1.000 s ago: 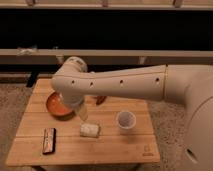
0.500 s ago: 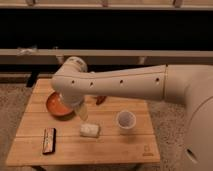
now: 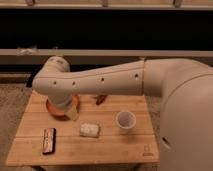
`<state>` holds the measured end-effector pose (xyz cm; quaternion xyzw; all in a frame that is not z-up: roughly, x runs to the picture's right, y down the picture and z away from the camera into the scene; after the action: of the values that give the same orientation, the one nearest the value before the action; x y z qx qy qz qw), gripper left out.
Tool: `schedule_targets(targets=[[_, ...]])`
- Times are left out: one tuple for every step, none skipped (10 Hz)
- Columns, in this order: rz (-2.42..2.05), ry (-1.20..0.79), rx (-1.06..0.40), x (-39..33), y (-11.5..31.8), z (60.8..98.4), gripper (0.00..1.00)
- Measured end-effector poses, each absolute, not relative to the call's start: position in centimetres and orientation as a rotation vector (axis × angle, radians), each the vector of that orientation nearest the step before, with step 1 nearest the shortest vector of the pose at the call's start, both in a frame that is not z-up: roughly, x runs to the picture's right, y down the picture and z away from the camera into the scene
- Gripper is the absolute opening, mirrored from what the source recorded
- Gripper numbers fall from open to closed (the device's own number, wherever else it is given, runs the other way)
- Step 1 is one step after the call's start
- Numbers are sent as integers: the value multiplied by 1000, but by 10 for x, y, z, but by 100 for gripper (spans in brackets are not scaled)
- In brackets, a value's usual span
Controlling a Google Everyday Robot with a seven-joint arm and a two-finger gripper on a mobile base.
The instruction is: Place the eraser in the ceramic cup
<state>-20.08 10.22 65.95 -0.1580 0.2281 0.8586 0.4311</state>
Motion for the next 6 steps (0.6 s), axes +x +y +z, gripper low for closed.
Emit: schedule_targets(targets=[[2138, 571, -363, -211, 104, 659, 80], [2133, 571, -317, -224, 106, 660, 80], [2120, 570, -278, -247, 115, 661, 80], [2112, 572, -267, -260, 123, 664, 80], [2106, 577, -264, -270, 132, 671, 80], [2093, 574, -281, -277, 145, 684, 80]])
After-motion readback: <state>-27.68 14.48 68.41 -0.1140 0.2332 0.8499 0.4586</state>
